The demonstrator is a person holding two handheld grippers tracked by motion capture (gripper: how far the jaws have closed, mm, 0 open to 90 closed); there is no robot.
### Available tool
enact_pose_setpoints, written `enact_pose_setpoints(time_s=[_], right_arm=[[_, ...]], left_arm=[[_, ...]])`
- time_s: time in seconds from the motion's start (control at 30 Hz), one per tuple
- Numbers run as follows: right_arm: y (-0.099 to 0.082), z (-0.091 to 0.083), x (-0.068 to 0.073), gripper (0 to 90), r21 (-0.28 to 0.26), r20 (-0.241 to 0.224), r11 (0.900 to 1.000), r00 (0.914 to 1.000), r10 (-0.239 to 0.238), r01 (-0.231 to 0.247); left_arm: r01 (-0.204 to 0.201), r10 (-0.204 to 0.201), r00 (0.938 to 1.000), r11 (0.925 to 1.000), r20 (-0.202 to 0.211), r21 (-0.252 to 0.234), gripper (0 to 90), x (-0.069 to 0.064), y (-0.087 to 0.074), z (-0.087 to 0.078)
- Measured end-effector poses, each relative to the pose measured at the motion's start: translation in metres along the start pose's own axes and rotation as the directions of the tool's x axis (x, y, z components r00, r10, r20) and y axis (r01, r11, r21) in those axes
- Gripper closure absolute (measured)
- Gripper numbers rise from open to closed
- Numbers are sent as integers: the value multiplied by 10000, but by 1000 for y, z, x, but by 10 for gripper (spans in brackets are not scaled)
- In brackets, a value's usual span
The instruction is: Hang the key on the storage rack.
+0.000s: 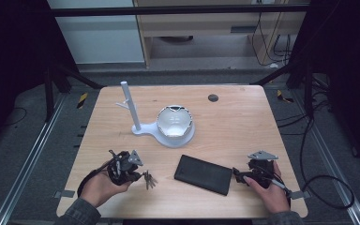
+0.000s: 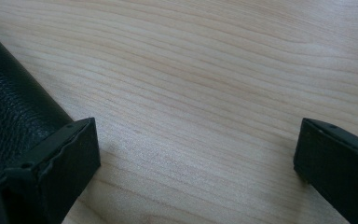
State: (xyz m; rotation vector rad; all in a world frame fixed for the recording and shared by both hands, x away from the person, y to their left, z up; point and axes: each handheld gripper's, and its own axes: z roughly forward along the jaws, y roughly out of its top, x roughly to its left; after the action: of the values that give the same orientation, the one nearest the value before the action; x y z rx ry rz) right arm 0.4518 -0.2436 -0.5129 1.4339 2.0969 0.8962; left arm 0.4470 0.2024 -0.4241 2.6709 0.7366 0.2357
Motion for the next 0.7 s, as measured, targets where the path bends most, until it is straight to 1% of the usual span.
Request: enact_pose_setpoints(time_s=[0.1,0.17,0.23,0.27,0.33,0.37,0.4,0.43,0.47,0.57,0.6,0.67,0.7], right_arm=[[0,0,0,5,0,-3,10000,10000,-4,4],[0,0,0,5,0,-8,10000,10000,-5,5],[0,0,0,4,0,-8,10000,10000,-7,7],[0,0,0,4,0,-8,10000,10000,-7,7],[0,0,0,4,0,-6,10000,10000,-9,9],[0,0,0,4,-1,-7,10000,10000,-10,10],[0,0,0,4,-1,-7,10000,10000,-10,10],[0,0,0,4,1,-7,10000,10000,-8,8],[0,0,0,4,0,-8,10000,10000,-6,6],[0,0,0,3,4,-39,10000,10000,2,-2],[0,0,0,3,11,-46,10000,10000,19,-19],[0,0,0,3,11,-47,10000,10000,13,-13],[0,0,0,3,11,-47,10000,10000,13,-13]], left_arm=[[17,-17,10000,10000,19,-29,885,4,4,-9],[12,-12,10000,10000,-42,-73,886,8,7,-16],[65,-66,9999,9999,-99,-116,886,13,11,-26],[65,-66,9999,9999,-99,-116,886,13,11,-26],[196,-200,9997,9995,-147,-229,886,19,14,-38],[283,-290,9994,9992,-211,-297,886,24,16,-47],[283,-290,9994,9992,-211,-297,886,24,16,-47],[345,-355,9990,9988,-281,-346,886,30,18,-57],[305,-317,9989,9990,-355,-319,886,32,20,-61],[326,-344,9984,9986,-445,-411,886,39,23,-73],[394,-419,9979,9980,-488,-502,886,42,24,-78],[403,-428,9979,9979,-489,-514,886,44,25,-81],[480,-516,9972,9968,-549,-633,886,48,27,-85]])
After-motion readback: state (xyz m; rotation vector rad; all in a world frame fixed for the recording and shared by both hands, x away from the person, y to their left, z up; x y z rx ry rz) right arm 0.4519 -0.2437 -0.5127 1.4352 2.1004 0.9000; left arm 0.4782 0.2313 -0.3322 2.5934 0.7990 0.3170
